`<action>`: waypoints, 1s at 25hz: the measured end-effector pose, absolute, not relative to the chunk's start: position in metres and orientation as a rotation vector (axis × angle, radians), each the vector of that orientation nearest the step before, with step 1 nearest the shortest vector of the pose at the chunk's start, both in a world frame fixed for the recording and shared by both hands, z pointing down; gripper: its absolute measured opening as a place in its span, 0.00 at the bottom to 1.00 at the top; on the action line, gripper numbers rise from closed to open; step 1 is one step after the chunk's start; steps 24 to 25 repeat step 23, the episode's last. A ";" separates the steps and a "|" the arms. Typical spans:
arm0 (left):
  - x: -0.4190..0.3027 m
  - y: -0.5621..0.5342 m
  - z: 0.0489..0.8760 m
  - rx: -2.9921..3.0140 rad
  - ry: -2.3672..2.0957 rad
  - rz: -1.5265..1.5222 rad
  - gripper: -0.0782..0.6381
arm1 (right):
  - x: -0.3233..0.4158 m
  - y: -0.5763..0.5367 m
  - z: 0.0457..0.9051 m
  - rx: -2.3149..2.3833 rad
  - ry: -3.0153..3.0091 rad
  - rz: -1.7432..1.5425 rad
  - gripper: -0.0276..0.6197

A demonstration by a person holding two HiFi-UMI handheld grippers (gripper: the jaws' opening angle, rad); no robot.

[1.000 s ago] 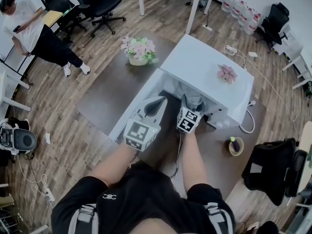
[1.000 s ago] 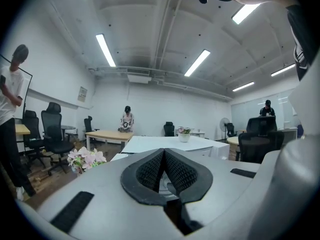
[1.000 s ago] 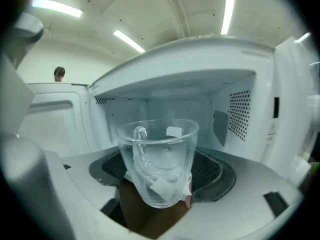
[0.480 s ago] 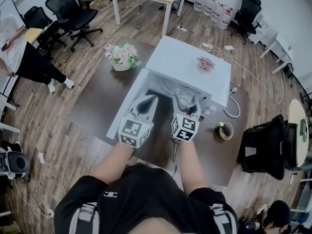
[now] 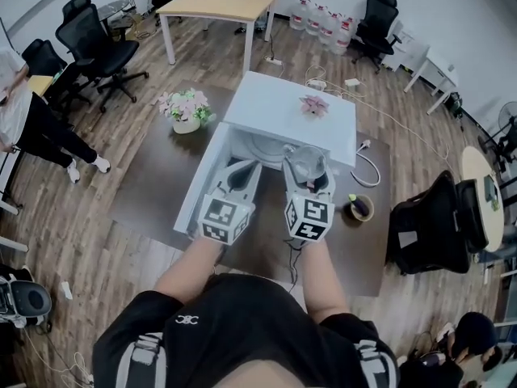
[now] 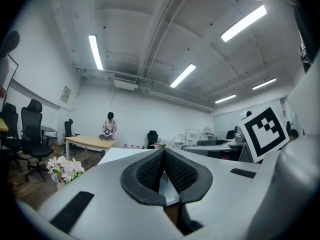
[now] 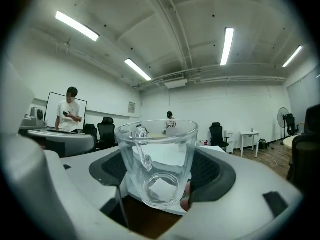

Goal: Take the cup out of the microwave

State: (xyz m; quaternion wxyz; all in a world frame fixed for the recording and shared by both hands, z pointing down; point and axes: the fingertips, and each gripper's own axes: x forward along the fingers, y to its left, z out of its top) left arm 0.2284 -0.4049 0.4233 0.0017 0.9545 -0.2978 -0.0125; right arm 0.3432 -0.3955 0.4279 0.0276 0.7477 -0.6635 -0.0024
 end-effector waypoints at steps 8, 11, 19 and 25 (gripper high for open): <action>0.234 -0.395 0.413 3.030 -0.914 -0.051 0.11 | 0.344 -0.380 0.419 2.338 -2.050 -0.007 0.63; 0.234 -0.395 0.410 3.033 -0.916 -0.056 0.11 | 0.346 -0.379 0.420 2.346 -2.042 0.013 0.63; 0.233 -0.392 0.410 3.033 -0.930 -0.038 0.11 | 0.350 -0.376 0.429 2.350 -2.035 0.054 0.63; 0.233 -0.389 0.411 3.026 -0.939 -0.037 0.11 | 0.352 -0.374 0.430 2.355 -2.054 0.080 0.63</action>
